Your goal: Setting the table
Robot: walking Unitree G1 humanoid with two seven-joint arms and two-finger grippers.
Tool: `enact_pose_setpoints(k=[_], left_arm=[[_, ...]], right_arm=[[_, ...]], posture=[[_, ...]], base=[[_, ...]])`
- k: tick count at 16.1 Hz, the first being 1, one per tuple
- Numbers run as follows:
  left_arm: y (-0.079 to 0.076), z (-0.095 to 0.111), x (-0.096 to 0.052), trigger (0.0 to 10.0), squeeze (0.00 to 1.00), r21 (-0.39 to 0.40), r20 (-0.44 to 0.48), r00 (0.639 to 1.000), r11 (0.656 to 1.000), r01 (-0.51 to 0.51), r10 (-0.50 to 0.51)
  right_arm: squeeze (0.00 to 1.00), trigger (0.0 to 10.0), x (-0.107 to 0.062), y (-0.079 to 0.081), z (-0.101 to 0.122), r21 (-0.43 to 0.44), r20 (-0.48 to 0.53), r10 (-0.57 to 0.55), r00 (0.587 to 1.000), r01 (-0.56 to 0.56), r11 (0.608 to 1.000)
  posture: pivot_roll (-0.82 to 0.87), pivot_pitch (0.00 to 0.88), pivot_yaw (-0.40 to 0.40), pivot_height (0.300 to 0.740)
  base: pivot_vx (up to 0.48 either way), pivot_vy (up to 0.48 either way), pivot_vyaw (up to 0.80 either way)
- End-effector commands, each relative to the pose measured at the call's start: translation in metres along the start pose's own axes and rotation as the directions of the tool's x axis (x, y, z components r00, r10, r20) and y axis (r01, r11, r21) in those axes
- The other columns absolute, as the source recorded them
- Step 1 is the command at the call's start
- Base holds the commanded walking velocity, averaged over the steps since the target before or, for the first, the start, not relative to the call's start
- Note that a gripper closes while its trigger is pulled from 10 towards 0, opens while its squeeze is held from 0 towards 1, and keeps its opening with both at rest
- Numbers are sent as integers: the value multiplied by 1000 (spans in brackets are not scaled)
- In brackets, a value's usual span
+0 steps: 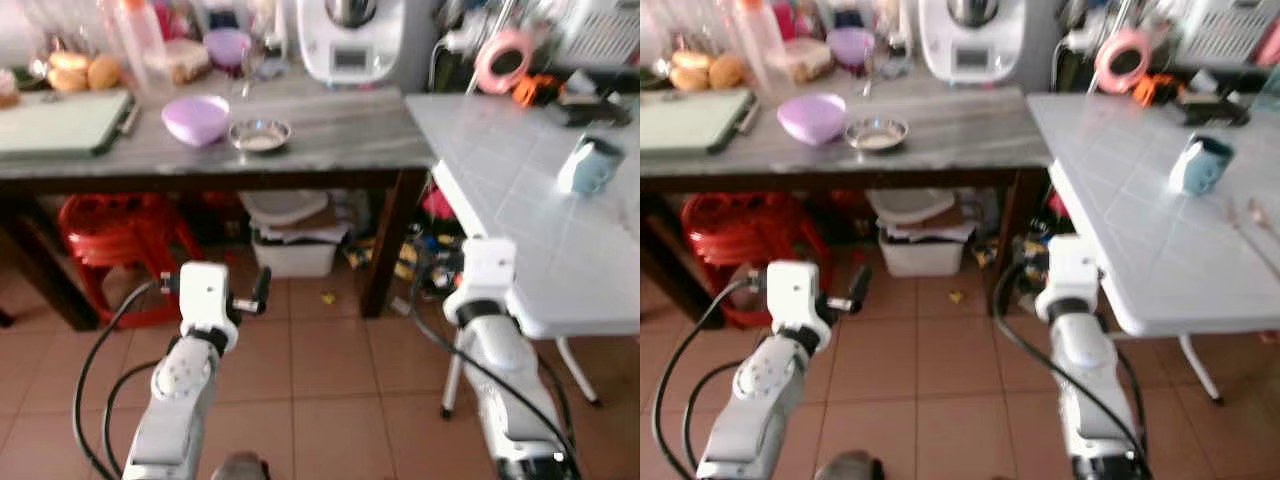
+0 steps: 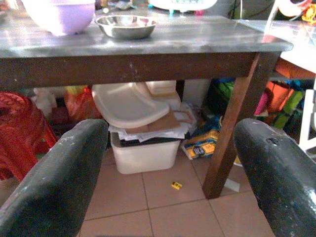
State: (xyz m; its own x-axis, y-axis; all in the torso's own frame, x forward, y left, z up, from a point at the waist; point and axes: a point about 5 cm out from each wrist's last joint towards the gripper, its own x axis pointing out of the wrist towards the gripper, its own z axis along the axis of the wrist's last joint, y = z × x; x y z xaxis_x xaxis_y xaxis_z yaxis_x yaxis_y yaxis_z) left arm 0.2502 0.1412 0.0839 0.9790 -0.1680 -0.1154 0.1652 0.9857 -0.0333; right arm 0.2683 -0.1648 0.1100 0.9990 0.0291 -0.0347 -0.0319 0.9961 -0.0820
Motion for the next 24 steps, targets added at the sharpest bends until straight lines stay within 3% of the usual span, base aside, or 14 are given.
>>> enact_pose_setpoints(k=[1,10,14,21,24], left_arm=[[-1,4,2,10000,0,4,15,1000,1000,10,-10],[0,4,1,10000,0,-1,10,1000,1000,8,-8],[3,5,0,10000,0,12,11,1000,1000,-10,10],[1,7,3,10000,0,29,25,1000,1000,-12,11],[6,10,1,10000,0,45,46,997,997,-62,60]], right_arm=[[0,10000,2,-2,8,-3,29,-6,1000,6,1000],[0,10000,1,-2,8,-3,32,-3,999,3,1000],[0,10000,-4,-11,6,-22,25,-17,1000,17,1000],[0,10000,-1,-8,9,-18,32,-8,999,8,1000],[0,10000,-4,-4,11,-22,46,1,999,0,1000]], posture=[[-8,0,-23,740],[-9,0,-22,740],[-15,0,-21,740],[-19,0,-17,740],[-22,0,-15,740]], base=[[0,-274,0],[0,-440,0],[0,-397,0],[0,-315,0],[0,-310,0]])
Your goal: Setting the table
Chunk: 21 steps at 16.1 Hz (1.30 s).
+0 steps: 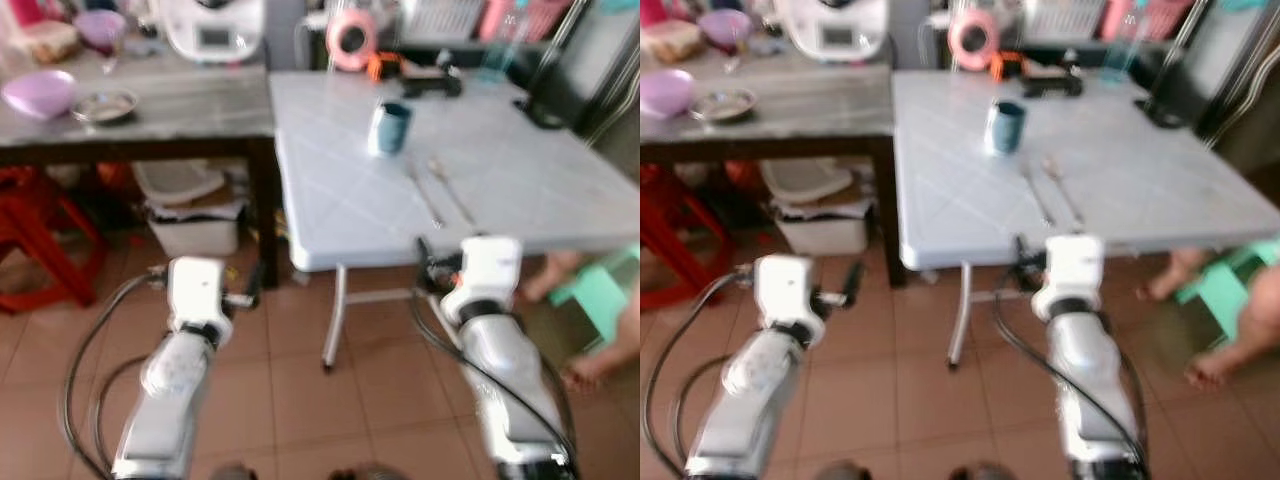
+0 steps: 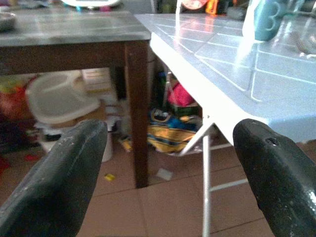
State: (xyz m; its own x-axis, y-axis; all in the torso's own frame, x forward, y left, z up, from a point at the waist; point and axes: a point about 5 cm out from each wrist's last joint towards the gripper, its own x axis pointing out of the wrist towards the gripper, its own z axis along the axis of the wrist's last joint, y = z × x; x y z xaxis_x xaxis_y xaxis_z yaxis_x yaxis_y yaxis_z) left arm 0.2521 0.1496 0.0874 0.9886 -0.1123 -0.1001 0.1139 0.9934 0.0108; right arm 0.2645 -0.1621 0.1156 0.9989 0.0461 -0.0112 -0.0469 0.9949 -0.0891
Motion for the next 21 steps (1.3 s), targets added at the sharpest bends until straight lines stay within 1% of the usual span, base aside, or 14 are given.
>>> enact_pose_setpoints(k=[1,2,6,7,9,10,11,12,14,15,17,19,21], left_arm=[[3,9,1,10000,0,18,55,997,999,-51,50],[6,10,0,10000,0,20,62,995,997,-78,76],[2,9,-1,10000,0,19,55,997,998,-54,53],[3,10,-2,10000,0,16,74,995,998,-67,65],[5,11,-3,10000,0,27,76,994,997,-75,72],[6,9,-6,10000,0,-17,48,995,996,-82,83],[8,9,-8,10000,0,-33,27,995,995,-96,97],[9,9,-11,10000,0,-5,36,995,996,-93,93],[14,6,-17,10000,0,6,33,994,994,-105,104],[15,6,-18,10000,0,17,36,993,994,-110,109],[12,9,-16,10000,0,30,46,996,996,-81,80],[6,12,-14,10000,0,14,61,997,999,-48,47],[3,15,-11,10000,0,1,71,997,1000,-31,31]], right_arm=[[0,10000,-2,-6,7,-6,34,-15,999,16,1000],[0,10000,-4,-6,7,-7,36,-15,999,15,1000],[0,10000,-4,-5,6,-7,32,1,999,-1,1000],[0,10000,-5,-4,7,-22,35,8,999,-7,1000],[0,10000,-7,-3,6,-25,34,15,999,-15,1000],[0,10000,-10,0,3,-24,22,33,999,-33,999],[0,10000,-11,1,3,-9,22,36,999,-35,999],[0,10000,-13,1,3,12,23,36,999,-36,999],[0,10000,-14,1,0,-4,10,42,999,-42,999],[0,10000,-14,2,-1,-4,7,44,999,-44,999],[0,10000,-13,4,1,-2,14,53,999,-52,999],[0,10000,-13,4,3,8,20,52,998,-52,999],[0,10000,-13,2,4,8,22,51,998,-52,999]], posture=[[-23,0,-13,740],[-23,0,-13,740],[-22,0,-12,740],[-19,0,-11,740],[-19,0,-11,740],[-19,0,-8,740],[-19,0,-8,740],[-16,0,-5,740],[-9,0,-4,740],[-3,0,-6,740],[-6,0,-8,740],[-11,0,-8,740],[-18,0,-9,740]], base=[[0,-285,0],[0,-259,0],[0,0,0],[0,0,0],[0,0,616],[0,0,800],[0,0,800],[0,0,0],[0,0,0],[0,0,0],[0,0,0],[0,0,0],[261,0,0]])
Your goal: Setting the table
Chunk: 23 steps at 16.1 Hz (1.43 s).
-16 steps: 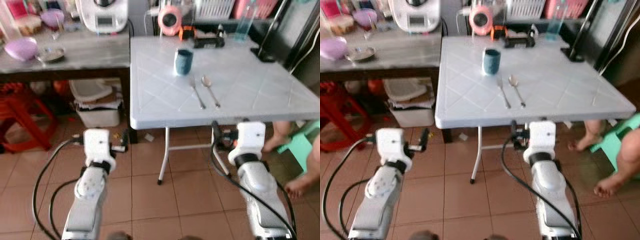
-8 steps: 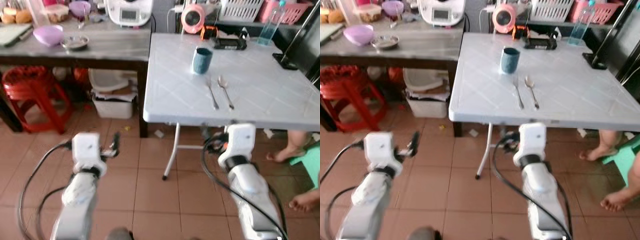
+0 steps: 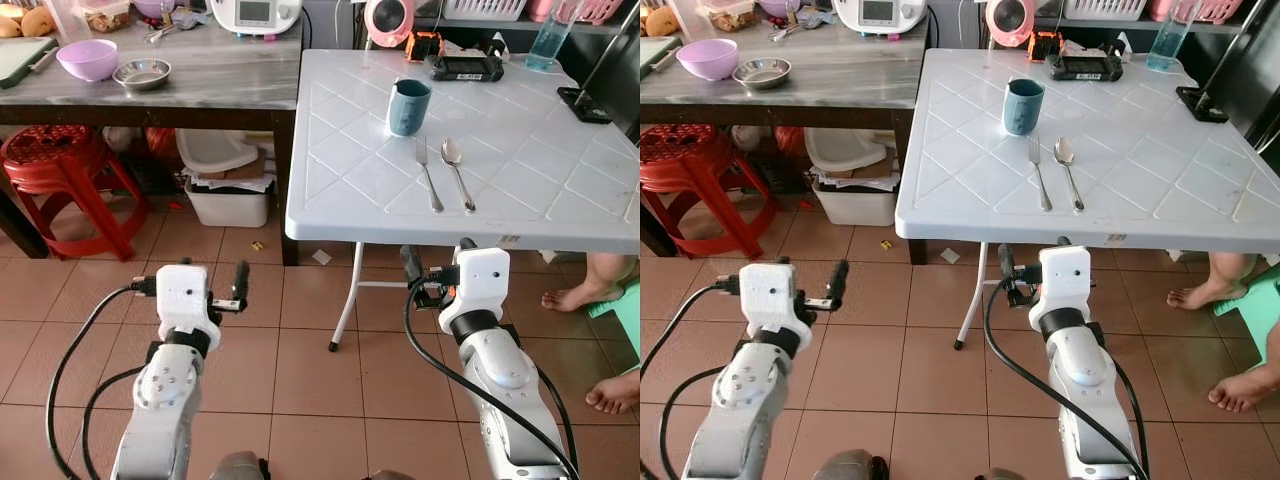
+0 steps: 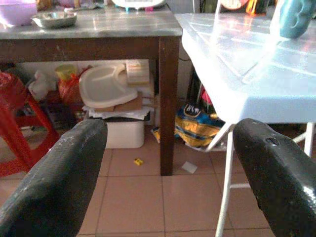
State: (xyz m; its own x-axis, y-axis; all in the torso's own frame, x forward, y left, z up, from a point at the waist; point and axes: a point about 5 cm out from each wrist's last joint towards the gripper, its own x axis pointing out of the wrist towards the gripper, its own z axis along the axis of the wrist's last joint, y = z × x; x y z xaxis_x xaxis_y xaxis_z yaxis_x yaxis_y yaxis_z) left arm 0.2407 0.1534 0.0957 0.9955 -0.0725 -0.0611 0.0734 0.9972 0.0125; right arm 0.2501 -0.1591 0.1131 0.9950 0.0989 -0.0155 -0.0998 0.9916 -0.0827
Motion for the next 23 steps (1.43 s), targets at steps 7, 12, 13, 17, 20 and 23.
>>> enact_pose_setpoints(k=[7,12,13,17,20,23], left_arm=[[-5,9,8,10000,0,-8,44,999,1000,28,-27],[-6,9,8,10000,0,-14,45,998,999,37,-37],[-6,9,9,10000,0,-15,45,998,999,38,-37],[-6,8,9,10000,0,-25,42,998,999,38,-37],[-6,8,10,10000,0,-31,43,998,999,43,-41],[-7,8,10,10000,0,-29,43,998,998,49,-47]], right_arm=[[0,10000,5,1,9,-13,34,11,999,-10,1000],[0,10000,4,0,9,-15,31,8,1000,-7,1000],[0,10000,4,0,9,-15,31,8,999,-7,1000],[0,10000,5,0,9,-17,30,6,1000,-6,1000],[0,10000,6,0,8,-18,30,6,1000,-6,1000],[0,10000,7,1,8,-21,30,6,1000,-5,1000]], posture=[[-22,0,-11,740],[-24,0,-10,740],[-24,0,-8,740],[-22,0,-8,740],[-20,0,-10,740],[-20,0,-10,740]], base=[[322,0,0],[346,0,0],[307,0,0],[380,69,0],[210,372,0],[80,419,0]])
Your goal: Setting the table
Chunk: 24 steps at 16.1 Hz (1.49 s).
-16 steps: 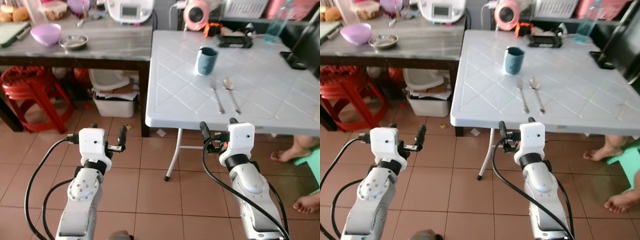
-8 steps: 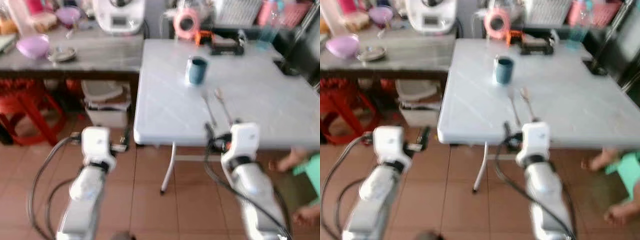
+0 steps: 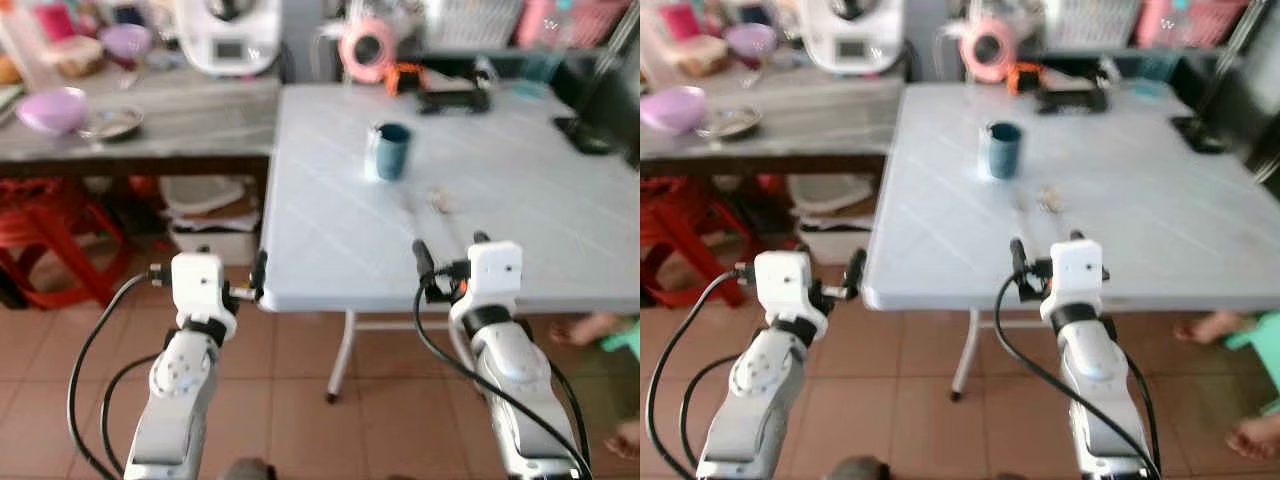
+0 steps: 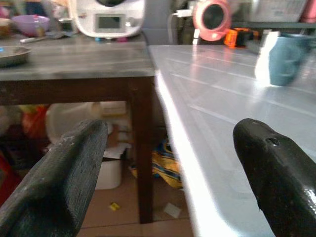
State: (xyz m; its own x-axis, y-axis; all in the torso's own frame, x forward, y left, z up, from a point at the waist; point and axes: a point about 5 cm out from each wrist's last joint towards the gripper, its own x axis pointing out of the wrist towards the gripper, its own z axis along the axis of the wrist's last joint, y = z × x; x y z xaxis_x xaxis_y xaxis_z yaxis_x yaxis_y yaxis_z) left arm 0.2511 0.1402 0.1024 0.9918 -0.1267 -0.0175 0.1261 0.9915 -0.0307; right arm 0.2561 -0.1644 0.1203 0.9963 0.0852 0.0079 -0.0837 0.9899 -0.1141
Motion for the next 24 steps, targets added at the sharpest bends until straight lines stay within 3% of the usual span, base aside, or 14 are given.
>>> enact_pose_setpoints(k=[1,6,10,24], left_arm=[[5,0,-1,10000,0,7,-4,1000,1000,-4,4],[4,-2,-1,10000,0,-11,-14,1000,1000,0,0],[4,-1,-1,10000,0,16,-6,1000,1000,-2,2],[5,-1,-3,10000,0,22,-17,1000,1000,1,-1]], right_arm=[[0,10000,3,7,2,8,10,21,1000,-21,1000],[0,10000,3,7,1,6,9,21,1000,-21,1000],[0,10000,4,7,1,4,7,22,1000,-22,1000],[0,10000,2,6,-2,2,-1,13,1000,-13,1000]], posture=[[-20,0,-10,740],[-16,0,-9,740],[-17,0,-11,740],[-16,0,-5,740]], base=[[0,416,0],[0,403,0],[0,0,0],[0,-458,0]])
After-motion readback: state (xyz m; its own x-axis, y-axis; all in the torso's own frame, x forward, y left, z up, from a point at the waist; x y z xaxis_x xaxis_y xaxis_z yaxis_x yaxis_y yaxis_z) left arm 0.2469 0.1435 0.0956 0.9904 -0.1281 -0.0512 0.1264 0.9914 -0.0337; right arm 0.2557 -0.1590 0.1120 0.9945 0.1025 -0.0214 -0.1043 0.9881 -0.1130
